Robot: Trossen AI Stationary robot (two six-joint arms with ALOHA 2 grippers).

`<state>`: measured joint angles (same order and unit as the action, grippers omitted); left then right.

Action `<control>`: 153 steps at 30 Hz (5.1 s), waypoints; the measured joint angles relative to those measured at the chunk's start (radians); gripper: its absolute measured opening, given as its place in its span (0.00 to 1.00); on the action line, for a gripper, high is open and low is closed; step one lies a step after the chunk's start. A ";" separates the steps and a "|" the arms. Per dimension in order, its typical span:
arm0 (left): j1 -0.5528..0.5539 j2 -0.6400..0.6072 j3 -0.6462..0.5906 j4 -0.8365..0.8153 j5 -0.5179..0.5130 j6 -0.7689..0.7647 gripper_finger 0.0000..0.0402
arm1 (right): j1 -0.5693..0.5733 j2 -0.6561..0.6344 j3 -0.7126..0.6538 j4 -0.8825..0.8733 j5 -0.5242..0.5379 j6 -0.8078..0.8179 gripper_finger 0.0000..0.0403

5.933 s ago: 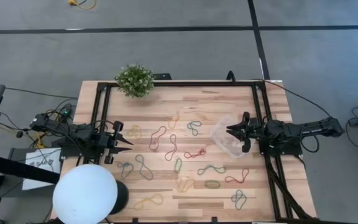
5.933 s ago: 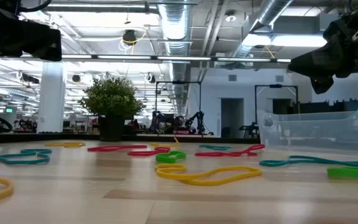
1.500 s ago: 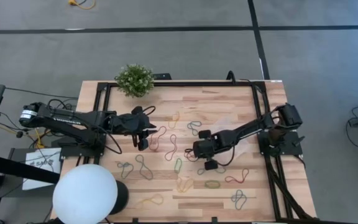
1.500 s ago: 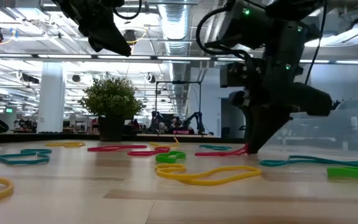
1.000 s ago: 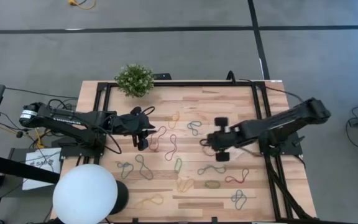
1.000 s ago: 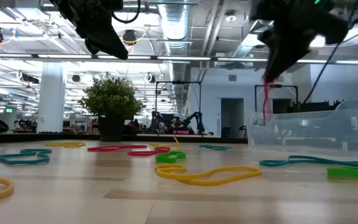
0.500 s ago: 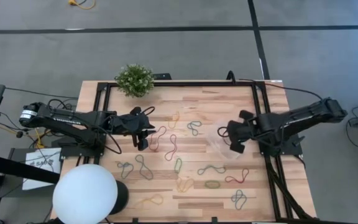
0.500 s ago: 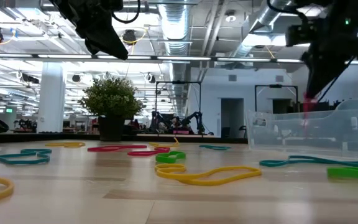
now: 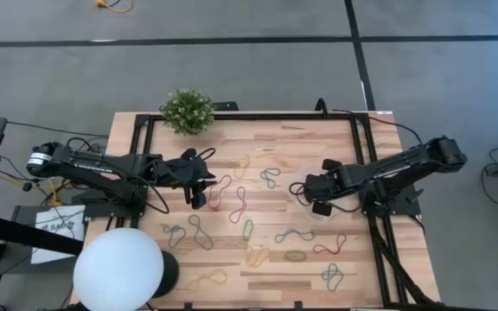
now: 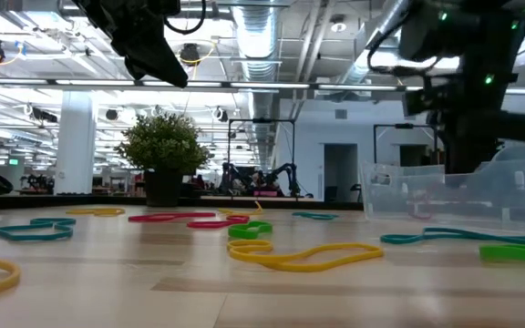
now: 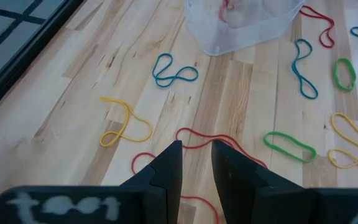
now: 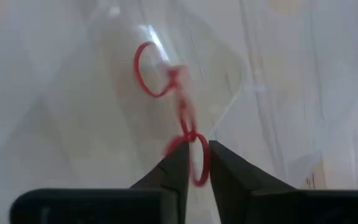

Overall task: Pick and place items into bin
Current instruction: Put the red rubber band into the transparent bin

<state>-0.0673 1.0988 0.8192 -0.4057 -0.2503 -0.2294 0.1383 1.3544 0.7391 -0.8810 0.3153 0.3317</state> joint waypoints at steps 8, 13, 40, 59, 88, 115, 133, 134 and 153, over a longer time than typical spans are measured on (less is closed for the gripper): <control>0.000 0.000 0.000 0.000 0.000 0.007 0.19 | -0.005 0.068 0.006 -0.011 0.000 -0.001 0.26; 0.000 0.000 0.000 0.000 0.000 0.008 0.19 | 0.035 0.052 0.117 -0.180 0.007 0.060 0.25; 0.000 0.000 0.000 0.003 -0.012 -0.003 0.19 | 0.726 -0.118 0.047 -0.009 -0.315 0.573 0.16; 0.000 0.000 0.000 0.005 -0.028 -0.055 0.19 | 0.740 0.233 0.046 0.117 -0.316 0.455 0.17; 0.000 0.000 0.000 0.006 -0.031 -0.055 0.19 | 0.791 0.272 0.071 0.223 -0.248 0.401 0.17; 0.000 0.000 0.000 0.008 -0.031 -0.043 0.19 | 0.770 0.311 0.093 0.184 -0.228 0.323 0.02; 0.000 0.000 0.000 0.011 -0.043 -0.020 0.19 | 0.737 -0.029 0.399 -0.554 0.544 0.337 0.00; 0.000 0.000 0.000 0.011 -0.043 -0.019 0.19 | 0.717 -0.053 0.399 -0.550 0.561 0.349 0.00; 0.000 0.000 0.000 0.012 -0.045 -0.010 0.19 | 0.145 -0.067 0.227 -0.229 0.230 0.002 0.00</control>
<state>-0.0677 1.0992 0.8192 -0.3938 -0.2951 -0.2394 0.2837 1.2871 0.9663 -1.1099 0.5451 0.3338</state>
